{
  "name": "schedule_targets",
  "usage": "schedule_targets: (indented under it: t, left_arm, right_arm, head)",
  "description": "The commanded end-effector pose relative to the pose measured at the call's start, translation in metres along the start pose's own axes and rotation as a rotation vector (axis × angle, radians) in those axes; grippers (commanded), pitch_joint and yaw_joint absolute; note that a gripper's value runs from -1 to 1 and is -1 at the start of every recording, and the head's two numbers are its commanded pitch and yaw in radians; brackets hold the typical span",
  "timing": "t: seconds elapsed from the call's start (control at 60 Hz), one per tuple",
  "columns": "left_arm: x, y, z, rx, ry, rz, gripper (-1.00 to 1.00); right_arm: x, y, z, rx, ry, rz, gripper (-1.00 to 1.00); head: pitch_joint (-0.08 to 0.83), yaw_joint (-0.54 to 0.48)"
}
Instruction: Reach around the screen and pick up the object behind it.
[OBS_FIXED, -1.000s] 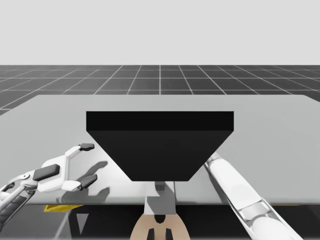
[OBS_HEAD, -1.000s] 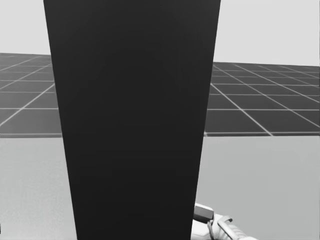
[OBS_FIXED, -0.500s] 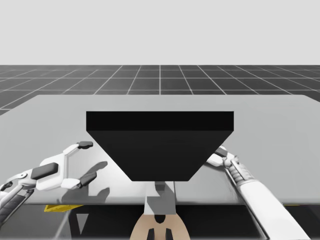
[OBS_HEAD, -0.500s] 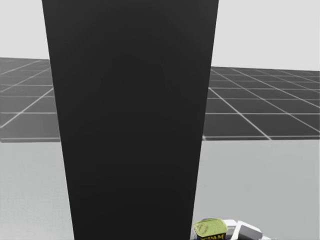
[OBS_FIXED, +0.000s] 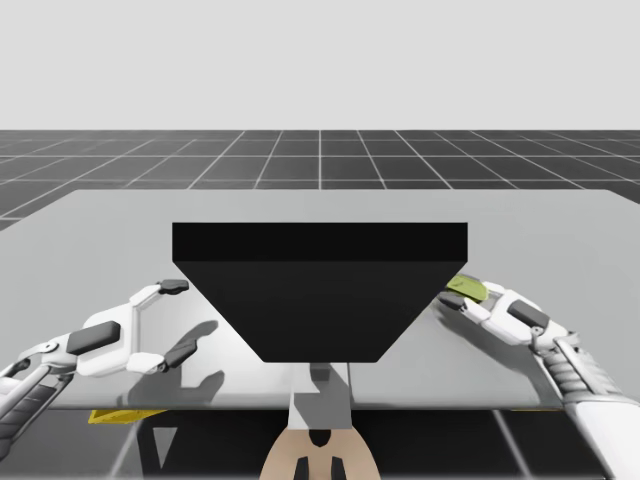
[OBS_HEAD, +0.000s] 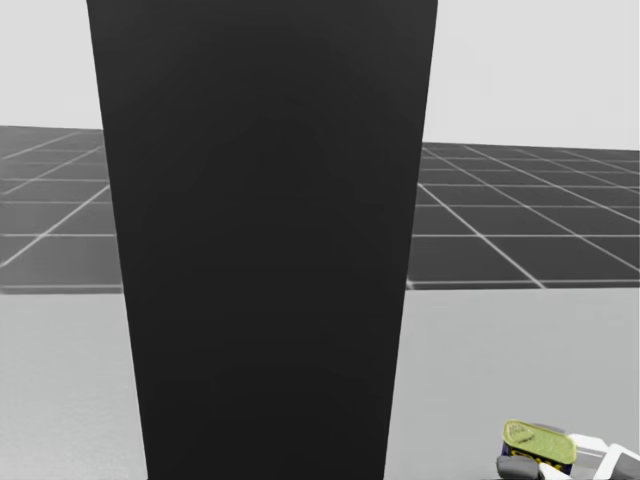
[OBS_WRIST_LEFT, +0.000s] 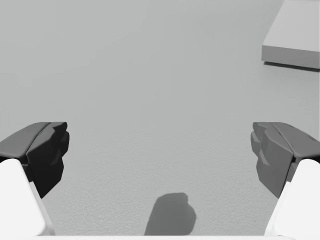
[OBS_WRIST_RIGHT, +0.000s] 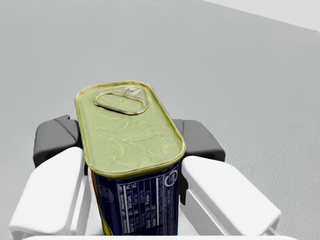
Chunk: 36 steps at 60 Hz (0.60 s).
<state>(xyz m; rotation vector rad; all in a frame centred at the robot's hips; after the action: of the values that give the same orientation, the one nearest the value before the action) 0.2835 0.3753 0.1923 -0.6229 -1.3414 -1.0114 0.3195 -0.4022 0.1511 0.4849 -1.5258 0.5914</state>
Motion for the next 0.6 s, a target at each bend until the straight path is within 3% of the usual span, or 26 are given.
schedule_targets:
  t: [0.017,0.4,0.6]
  left_arm:
    - [0.0,0.0,0.001,0.003,0.002,-0.001,-1.0]
    - [0.001,0.001,0.004,0.009,0.004,-0.008,-1.0]
    - [0.002,0.001,0.005,0.009,0.007,-0.009,-1.0]
  right_arm:
    - [0.055,-0.025,0.012,-0.07,-0.108,0.091,0.94]
    - [0.151,-0.043,0.021,-0.199,-0.222,0.244,1.0]
    - [0.204,-0.05,0.023,-0.293,-0.338,0.306,1.0]
  head:
    - [0.189,-0.1]
    - [0.18,-0.1]
    - [0.179,-0.09]
